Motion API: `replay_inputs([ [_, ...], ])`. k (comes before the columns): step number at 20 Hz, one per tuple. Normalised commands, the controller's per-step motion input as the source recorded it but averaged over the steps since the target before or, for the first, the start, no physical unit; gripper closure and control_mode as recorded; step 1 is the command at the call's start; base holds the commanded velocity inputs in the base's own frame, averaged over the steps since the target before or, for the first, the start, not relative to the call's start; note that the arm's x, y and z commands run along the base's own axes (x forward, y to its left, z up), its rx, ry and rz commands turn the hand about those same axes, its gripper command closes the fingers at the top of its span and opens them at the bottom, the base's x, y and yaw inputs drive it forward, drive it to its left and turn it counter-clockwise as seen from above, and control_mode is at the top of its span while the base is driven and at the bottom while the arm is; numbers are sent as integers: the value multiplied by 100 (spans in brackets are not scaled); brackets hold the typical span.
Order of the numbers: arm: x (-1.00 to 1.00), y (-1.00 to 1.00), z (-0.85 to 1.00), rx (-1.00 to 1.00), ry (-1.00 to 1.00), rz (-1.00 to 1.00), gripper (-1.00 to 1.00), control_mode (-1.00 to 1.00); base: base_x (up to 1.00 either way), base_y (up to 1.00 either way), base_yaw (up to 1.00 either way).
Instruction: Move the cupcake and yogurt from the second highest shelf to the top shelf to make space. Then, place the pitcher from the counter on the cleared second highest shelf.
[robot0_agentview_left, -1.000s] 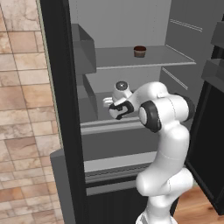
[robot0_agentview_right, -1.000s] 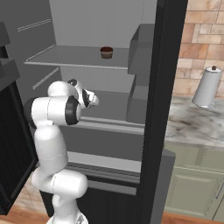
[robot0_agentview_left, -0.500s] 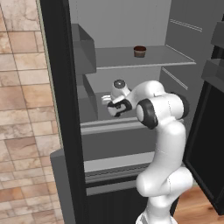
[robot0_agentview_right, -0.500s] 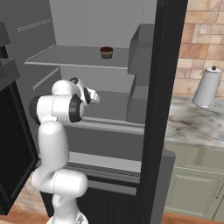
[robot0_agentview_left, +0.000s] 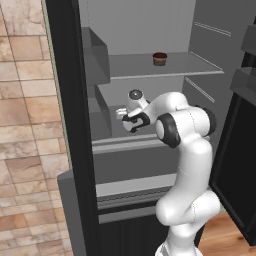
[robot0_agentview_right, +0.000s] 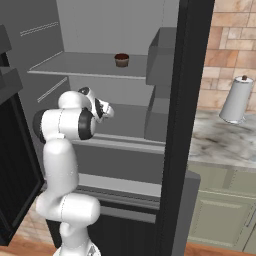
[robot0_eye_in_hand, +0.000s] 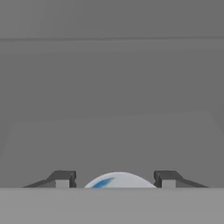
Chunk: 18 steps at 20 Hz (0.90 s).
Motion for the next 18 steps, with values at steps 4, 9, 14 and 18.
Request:
replay_inputs([
  [4,-40,0,-25,0,0,-3,100,-100,0,0,0],
  [9,-59,0,-7,0,-3,-1,100,-100,0,0,0],
  [14,-59,0,3,0,-14,0,100,-100,0,0,0],
  [18,-55,0,32,0,-9,0,100,-100,0,0,0],
])
